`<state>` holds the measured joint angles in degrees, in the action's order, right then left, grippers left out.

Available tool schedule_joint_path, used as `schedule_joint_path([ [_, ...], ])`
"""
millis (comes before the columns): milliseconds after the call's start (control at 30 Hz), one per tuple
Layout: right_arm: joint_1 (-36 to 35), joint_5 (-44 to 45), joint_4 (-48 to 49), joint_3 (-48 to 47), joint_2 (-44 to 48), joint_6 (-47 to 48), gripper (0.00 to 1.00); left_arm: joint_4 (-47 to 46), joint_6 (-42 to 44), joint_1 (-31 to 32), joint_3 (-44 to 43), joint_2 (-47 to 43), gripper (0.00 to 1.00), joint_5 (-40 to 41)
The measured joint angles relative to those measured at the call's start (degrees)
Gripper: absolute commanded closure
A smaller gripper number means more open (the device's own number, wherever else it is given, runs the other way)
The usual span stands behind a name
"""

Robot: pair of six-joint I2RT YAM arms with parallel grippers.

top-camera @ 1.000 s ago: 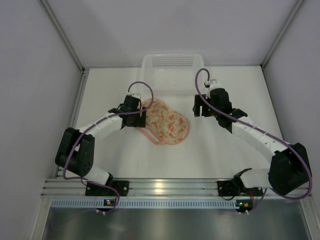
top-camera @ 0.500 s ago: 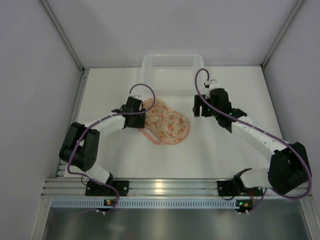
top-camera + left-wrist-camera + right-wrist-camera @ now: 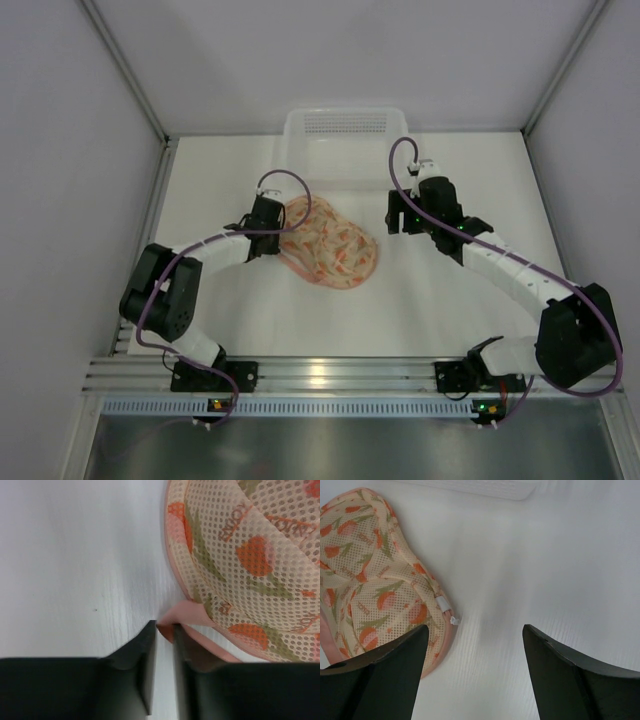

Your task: Place the bra in the laundry bag and zip it closed

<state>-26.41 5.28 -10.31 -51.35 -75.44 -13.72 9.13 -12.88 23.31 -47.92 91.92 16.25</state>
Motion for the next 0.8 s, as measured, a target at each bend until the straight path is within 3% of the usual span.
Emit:
schedule_joint_path([
  [100,0.0,0.0,0.0,0.0,-0.1,0.0,0.23,-1.0,0.9,0.0,0.0,0.3,1.00,-0.1],
  [367,0.0,0.0,0.0,0.0,-0.1,0.0,0.23,-2.5,0.9,0.0,0.0,-1.6,1.00,-0.1],
  [800,0.0,0.8,0.5,0.0,0.2,-2.1,0.21,-0.3,-0.5,0.0,-8.7,-20.3,1.00,-1.3],
])
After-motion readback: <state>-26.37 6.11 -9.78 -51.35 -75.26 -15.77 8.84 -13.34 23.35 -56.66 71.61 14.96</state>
